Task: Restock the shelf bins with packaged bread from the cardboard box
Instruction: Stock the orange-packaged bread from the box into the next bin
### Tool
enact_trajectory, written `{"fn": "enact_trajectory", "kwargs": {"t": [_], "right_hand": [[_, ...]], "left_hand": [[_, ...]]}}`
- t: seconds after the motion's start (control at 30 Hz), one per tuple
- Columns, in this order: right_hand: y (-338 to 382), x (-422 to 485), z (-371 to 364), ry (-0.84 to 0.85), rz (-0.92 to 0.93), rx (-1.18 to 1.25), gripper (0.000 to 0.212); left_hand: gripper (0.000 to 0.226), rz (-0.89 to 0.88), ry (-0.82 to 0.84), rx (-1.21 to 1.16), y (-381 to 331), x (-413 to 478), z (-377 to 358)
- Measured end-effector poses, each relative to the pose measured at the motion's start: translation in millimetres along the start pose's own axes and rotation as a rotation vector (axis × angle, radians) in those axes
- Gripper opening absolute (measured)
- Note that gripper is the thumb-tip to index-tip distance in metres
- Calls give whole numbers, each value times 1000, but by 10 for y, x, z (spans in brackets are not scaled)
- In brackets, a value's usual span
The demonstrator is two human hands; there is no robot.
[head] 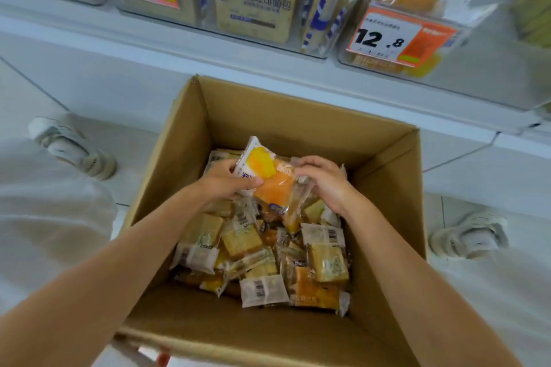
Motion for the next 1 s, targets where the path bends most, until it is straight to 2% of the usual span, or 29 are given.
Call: {"fn": "enact_trajectory", "kwargs": {"t": [0.07,0.1,0.13,0.17,0.2,0.27,0.33,0.37,0.43,0.47,0.5,0.57,0.6,0.67,0.73,0.87,0.93,1.0], "right_hand": [[155,-54,-141,140,86,-113,48],[208,-91,-242,226,107,-172,59],[257,-128,-334,297,130,-244,60],[320,-145,-400,333,177,-313,49],[390,-135,-402,305,231,-360,35],[446,-53,-195,105,263,-298,19],[271,4,46,-81,150,-77,18],[129,27,86,-115,78,70,20],[-150,60,6,-66,-53,261,28],[-263,62,-76,1,-106,298,30],[-369,71,-144,71,-145,310,31],[-586,123,-151,149,-182,229,32],[-690,182,-87,149,-173,105,35],[-882,309,40,157,-149,-214,41],[-1086,429,35,213,-174,-396,48],[-1426,705,-51,304,-230,-575,70],[-1502,805,-86,308,-240,-572,79],[-1529,861,-134,311,-214,-563,65]], "left_hand": [[34,-191,-41,372,-278,-116,-4],[39,-267,-54,539,-402,-161,-57],[50,-329,-70,642,-504,-188,-114],[65,-379,-93,662,-600,-219,-148],[81,-393,-122,580,-659,-225,-126],[103,-354,-243,229,-656,-224,81],[109,-174,-312,-52,-377,-134,266],[109,-37,-232,-158,-169,-55,220],[90,215,81,-389,206,45,-94],[71,275,163,-481,312,55,-196],[54,298,164,-532,384,76,-209],[28,293,27,-561,522,150,-68],[24,283,-52,-571,600,199,40],[31,256,-141,-596,695,244,184],[42,246,-197,-617,780,259,261],[40,221,-212,-607,814,286,245],[38,225,-221,-584,835,295,242],[37,241,-237,-581,885,311,255]]}}
Point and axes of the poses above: each hand's wrist, its own x-axis towards the middle knuckle, its own z-axis out of the back of the hand, y = z × x, the point moved 10 cm from there along x, towards the middle knuckle, and after that the axes turned 12 degrees about z, right-handed, at the moved point
